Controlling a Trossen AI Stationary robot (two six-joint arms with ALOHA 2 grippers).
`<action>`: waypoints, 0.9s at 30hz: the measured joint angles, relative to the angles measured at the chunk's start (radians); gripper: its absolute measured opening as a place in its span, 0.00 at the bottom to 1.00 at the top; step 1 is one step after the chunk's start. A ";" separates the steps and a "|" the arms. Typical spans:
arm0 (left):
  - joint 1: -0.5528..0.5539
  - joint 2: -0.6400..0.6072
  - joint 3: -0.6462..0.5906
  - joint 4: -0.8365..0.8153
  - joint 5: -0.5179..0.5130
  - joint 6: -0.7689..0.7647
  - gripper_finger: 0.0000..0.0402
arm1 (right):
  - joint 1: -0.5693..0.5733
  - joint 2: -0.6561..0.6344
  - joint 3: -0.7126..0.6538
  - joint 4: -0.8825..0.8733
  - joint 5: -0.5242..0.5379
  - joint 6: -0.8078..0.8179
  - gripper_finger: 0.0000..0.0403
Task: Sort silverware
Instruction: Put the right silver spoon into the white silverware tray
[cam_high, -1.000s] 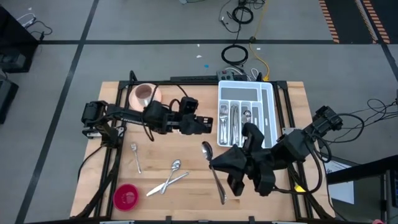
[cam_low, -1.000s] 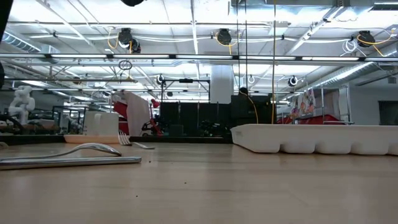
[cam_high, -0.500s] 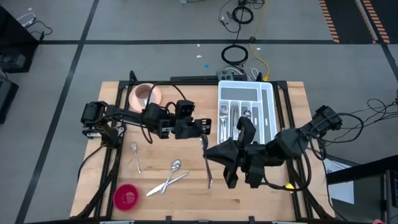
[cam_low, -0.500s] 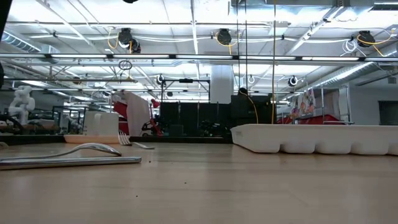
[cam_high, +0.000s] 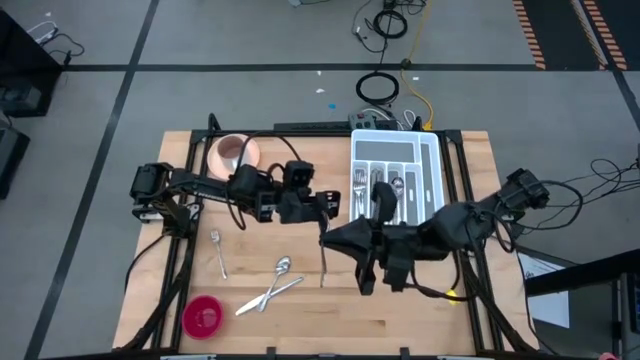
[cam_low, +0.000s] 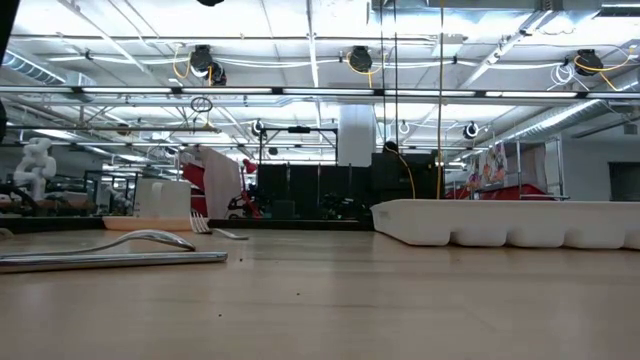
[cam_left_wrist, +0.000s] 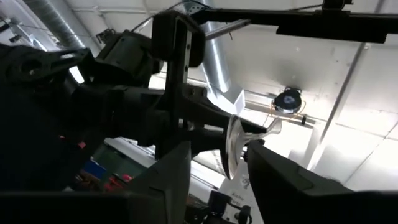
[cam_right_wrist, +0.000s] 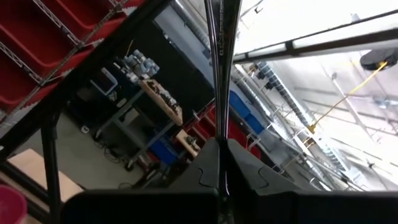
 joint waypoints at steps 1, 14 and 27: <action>0.000 0.000 0.000 -0.001 0.008 0.000 0.38 | -0.005 0.000 0.000 -0.003 0.000 0.005 0.00; 0.000 0.000 0.000 -0.005 0.036 0.018 0.03 | -0.017 0.000 0.000 -0.024 -0.029 0.069 0.00; 0.000 -0.001 0.000 -0.005 0.017 0.047 0.04 | -0.017 0.000 0.000 -0.040 -0.026 0.141 0.00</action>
